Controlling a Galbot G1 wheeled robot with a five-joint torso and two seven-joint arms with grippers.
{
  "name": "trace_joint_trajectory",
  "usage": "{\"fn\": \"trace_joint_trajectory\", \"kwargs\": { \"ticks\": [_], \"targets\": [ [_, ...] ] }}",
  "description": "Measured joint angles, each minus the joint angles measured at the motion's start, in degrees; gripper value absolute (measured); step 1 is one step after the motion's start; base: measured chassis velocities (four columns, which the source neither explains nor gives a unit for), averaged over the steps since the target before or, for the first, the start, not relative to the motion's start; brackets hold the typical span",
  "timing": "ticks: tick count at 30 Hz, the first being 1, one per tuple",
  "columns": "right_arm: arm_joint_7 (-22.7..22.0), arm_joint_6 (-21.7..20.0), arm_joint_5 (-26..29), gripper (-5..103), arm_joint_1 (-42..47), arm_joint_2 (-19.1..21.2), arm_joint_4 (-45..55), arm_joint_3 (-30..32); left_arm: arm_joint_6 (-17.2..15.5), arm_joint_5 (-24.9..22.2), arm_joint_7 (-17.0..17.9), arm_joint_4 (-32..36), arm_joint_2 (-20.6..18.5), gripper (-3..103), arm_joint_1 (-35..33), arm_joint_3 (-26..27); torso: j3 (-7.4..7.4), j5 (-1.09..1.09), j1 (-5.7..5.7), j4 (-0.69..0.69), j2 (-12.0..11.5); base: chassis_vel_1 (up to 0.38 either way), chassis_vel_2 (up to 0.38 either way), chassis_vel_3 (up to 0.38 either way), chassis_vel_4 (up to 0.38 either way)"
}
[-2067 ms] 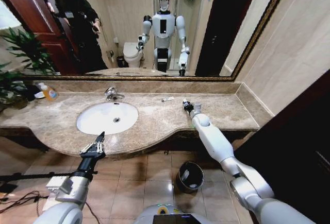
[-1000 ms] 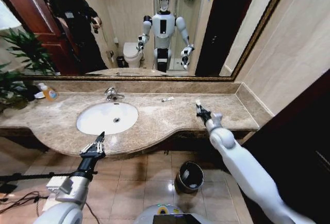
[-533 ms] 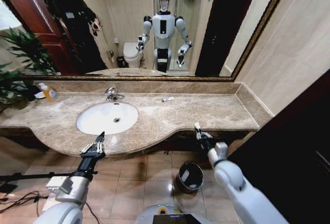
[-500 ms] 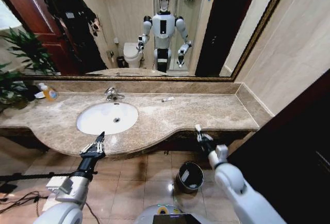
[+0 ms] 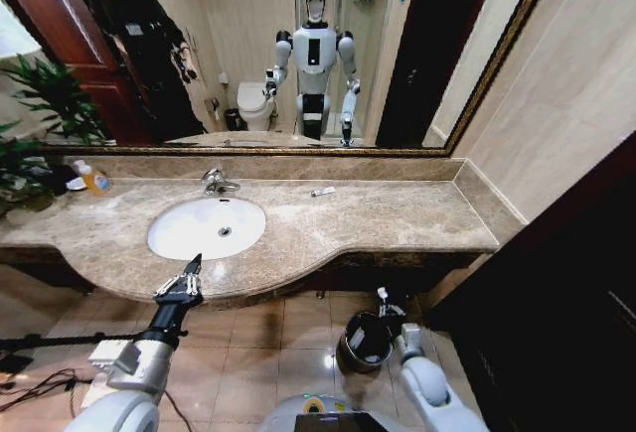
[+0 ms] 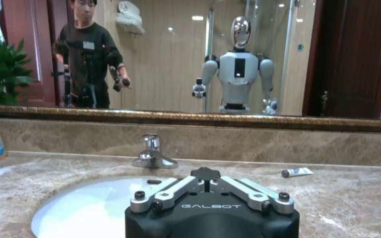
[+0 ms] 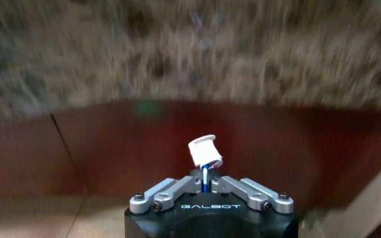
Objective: Pick up the trash from the sink and place it in the trash bin.
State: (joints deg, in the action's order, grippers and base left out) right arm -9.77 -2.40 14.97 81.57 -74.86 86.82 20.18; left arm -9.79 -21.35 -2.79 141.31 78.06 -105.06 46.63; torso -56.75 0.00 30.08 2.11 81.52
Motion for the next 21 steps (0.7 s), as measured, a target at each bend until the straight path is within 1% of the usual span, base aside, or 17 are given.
{"fn": "trace_joint_trajectory", "kwargs": {
  "ticks": [3,5,6,8,10,11,12,14,18,19,20,21],
  "targets": [
    [0.3,1.8,-0.9,3,-2.8,-2.0,-7.0,-0.6,0.0,0.0,0.0,0.0,0.0,0,0.0,0.0,0.00,-0.01,0.00,0.00,0.0,0.000,0.000,0.000,0.000],
    [0.4,2.1,-1.1,3,-3.5,-2.4,-8.7,-0.8,0.0,0.0,0.0,0.0,0.0,0,0.0,0.0,0.00,0.00,0.00,0.00,0.0,0.000,0.000,0.000,0.000],
    [0.5,2.9,-1.7,3,-5.2,-3.2,-12.0,-1.2,0.0,0.0,0.0,0.0,0.0,0,0.0,0.0,0.00,-0.01,0.01,0.00,0.0,0.000,0.000,0.000,0.000],
    [0.8,4.5,-3.6,3,-7.3,-4.3,-16.6,-1.3,0.0,0.0,0.0,0.0,0.0,0,0.0,0.0,0.00,-0.02,0.00,0.00,0.0,0.000,0.000,0.000,0.000],
    [1.2,6.9,-7.2,3,-9.8,-5.6,-22.4,-0.9,0.0,0.0,0.0,0.0,0.0,0,0.0,0.0,0.00,0.01,0.01,0.00,0.0,0.000,0.000,0.000,0.000],
    [1.2,6.9,-7.2,3,-9.8,-5.6,-22.4,-0.9,0.0,0.0,0.0,0.0,0.0,0,0.0,0.0,0.00,0.01,0.01,0.00,0.0,0.000,0.000,0.000,0.000],
    [1.6,7.7,-8.5,3,-11.0,-6.1,-25.0,-0.8,0.0,0.0,0.0,0.0,0.0,0,0.0,0.0,0.00,0.00,0.01,0.00,0.0,0.000,0.000,0.000,0.000],
    [2.3,7.8,-8.8,3,-12.7,-6.6,-28.0,-0.8,0.0,0.0,0.0,0.0,0.0,0,0.0,0.0,0.00,0.00,0.01,0.00,0.0,0.000,0.000,0.000,0.000],
    [2.5,7.7,-8.9,3,-14.3,-7.0,-29.8,-0.7,0.0,0.0,0.0,0.0,0.0,0,0.0,0.0,0.00,0.00,0.01,0.00,0.0,0.000,0.000,0.000,0.000],
    [2.4,7.5,-8.9,2,-15.2,-7.1,-30.6,-0.7,0.0,0.0,0.0,0.0,0.0,0,0.0,0.0,0.00,-0.01,0.01,0.00,0.0,0.000,0.000,0.000,0.000],
    [2.2,7.5,-9.0,7,-15.6,-7.1,-31.1,-0.7,0.0,0.0,0.0,0.0,0.0,0,0.0,0.0,0.00,0.00,0.01,0.00,0.0,0.000,0.000,0.000,0.000],
    [2.2,7.5,-9.0,7,-15.6,-7.1,-31.1,-0.7,0.0,0.0,0.0,0.0,0.0,0,0.0,0.0,0.00,0.00,0.01,0.00,0.0,0.000,0.000,0.000,0.000]
  ]
}}
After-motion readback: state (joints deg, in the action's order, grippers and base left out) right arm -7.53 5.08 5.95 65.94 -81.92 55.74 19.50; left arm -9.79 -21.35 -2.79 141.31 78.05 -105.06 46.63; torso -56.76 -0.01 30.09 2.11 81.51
